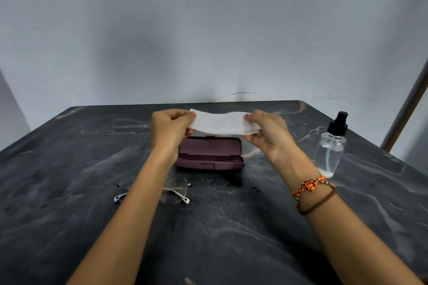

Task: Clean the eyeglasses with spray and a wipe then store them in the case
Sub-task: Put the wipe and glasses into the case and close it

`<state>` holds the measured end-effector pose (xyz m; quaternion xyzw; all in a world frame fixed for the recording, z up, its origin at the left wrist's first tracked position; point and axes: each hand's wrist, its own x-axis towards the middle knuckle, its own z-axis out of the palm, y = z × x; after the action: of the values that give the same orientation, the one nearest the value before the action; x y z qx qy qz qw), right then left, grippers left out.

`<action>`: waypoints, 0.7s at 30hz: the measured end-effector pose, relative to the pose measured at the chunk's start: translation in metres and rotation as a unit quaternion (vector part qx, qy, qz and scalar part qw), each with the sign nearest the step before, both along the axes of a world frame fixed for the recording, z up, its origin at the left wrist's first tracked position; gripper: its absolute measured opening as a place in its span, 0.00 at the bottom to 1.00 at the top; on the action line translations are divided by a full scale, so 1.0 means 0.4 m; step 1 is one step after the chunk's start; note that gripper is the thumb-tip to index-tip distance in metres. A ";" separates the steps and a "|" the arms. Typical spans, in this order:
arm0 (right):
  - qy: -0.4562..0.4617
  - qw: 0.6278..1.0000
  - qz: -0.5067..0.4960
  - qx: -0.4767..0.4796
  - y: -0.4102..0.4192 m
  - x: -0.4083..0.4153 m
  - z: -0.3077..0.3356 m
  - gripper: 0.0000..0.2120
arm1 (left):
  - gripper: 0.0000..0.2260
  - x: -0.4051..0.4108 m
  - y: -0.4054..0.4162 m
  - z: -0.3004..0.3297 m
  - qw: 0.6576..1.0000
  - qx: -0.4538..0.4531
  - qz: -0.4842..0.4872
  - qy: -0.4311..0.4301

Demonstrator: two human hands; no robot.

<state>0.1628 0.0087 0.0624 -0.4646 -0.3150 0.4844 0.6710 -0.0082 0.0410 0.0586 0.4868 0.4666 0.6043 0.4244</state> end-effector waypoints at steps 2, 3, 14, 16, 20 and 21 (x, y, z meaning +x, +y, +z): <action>-0.061 0.998 0.006 -0.012 0.006 -0.007 -0.019 0.09 | 0.04 -0.031 0.014 -0.011 0.998 -0.007 0.002 0.063; -0.091 0.996 0.008 -0.014 0.008 -0.010 -0.031 0.09 | 0.03 -0.043 0.018 -0.023 0.996 -0.015 -0.001 0.083; -0.404 0.914 -0.009 -0.029 0.030 0.006 -0.091 0.06 | 0.06 -0.064 0.043 -0.090 0.988 -0.070 -0.006 0.138; -0.430 0.902 -0.003 -0.036 0.027 0.007 -0.093 0.07 | 0.06 -0.065 0.047 -0.096 0.985 -0.072 0.000 0.157; -0.455 0.889 0.009 -0.040 0.025 0.007 -0.096 0.05 | 0.08 -0.073 0.051 -0.102 0.979 -0.084 -0.001 0.185; -0.466 0.884 0.012 -0.041 0.025 0.007 -0.096 0.05 | 0.08 -0.075 0.051 -0.102 0.978 -0.088 -0.005 0.189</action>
<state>0.1656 0.0186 0.0239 -0.6602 -0.5770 0.2325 0.4208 -0.0382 0.0614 0.0177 0.5549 0.5876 0.4560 0.3726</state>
